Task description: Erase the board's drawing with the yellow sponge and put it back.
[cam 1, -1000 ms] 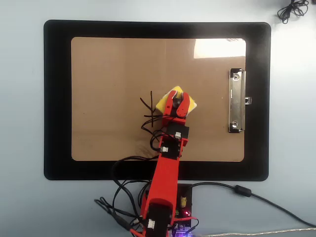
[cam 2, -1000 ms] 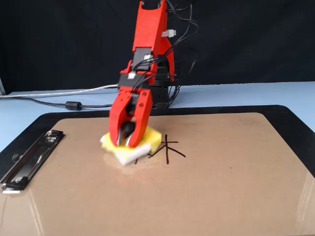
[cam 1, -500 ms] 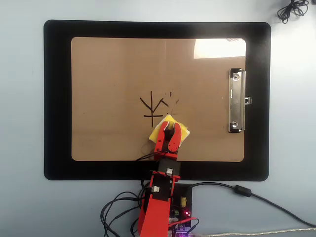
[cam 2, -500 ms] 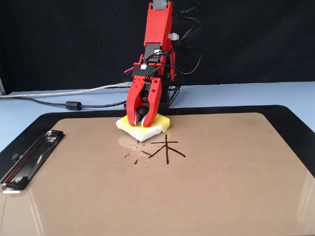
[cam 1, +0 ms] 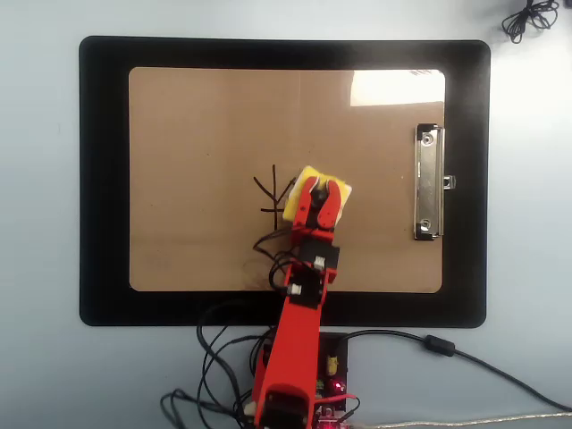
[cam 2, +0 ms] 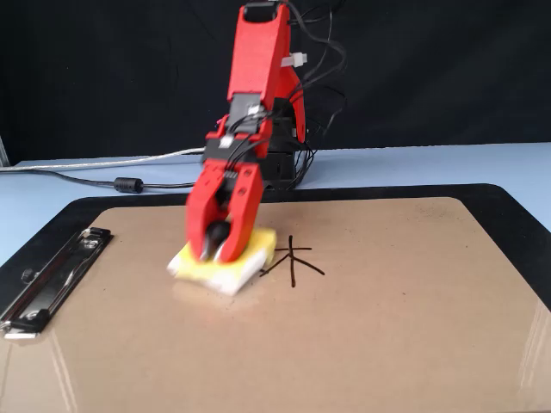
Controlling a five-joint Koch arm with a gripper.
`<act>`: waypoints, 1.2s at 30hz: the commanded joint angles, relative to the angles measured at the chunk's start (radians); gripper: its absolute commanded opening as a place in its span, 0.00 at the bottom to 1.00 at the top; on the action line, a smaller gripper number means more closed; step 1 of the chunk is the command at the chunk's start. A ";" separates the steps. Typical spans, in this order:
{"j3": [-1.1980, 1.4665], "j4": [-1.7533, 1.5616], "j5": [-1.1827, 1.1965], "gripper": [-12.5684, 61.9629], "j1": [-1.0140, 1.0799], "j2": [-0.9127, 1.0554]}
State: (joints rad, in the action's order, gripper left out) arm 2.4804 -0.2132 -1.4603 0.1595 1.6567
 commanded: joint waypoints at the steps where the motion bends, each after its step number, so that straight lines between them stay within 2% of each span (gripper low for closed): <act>1: 0.132 -0.009 -0.006 0.06 0.000 0.222; 4: 0.284 -0.008 -0.008 0.06 -0.005 0.422; 6: 0.295 -0.009 -0.008 0.06 -0.005 0.428; 9: 0.150 -0.012 -0.008 0.06 -0.005 0.270; 13: -0.167 -0.149 -0.009 0.06 -0.005 -0.115; 16: -0.270 -0.321 -0.043 0.06 -0.003 -0.334; 17: -0.261 -0.354 -0.058 0.06 -0.002 -0.341; 19: -0.161 -0.379 -0.075 0.06 0.002 -0.301; 23: 0.204 -0.380 -0.083 0.06 -0.005 0.025; 27: 0.437 -0.368 -0.080 0.06 -0.006 0.307; 29: 0.451 -0.367 -0.084 0.06 -0.006 0.325; 32: 0.325 -0.371 -0.112 0.06 -0.037 0.172; 36: -0.018 -0.396 -0.143 0.06 -0.107 -0.195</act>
State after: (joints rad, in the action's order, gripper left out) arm 2.5035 -0.5645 -1.5585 0.0552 1.5370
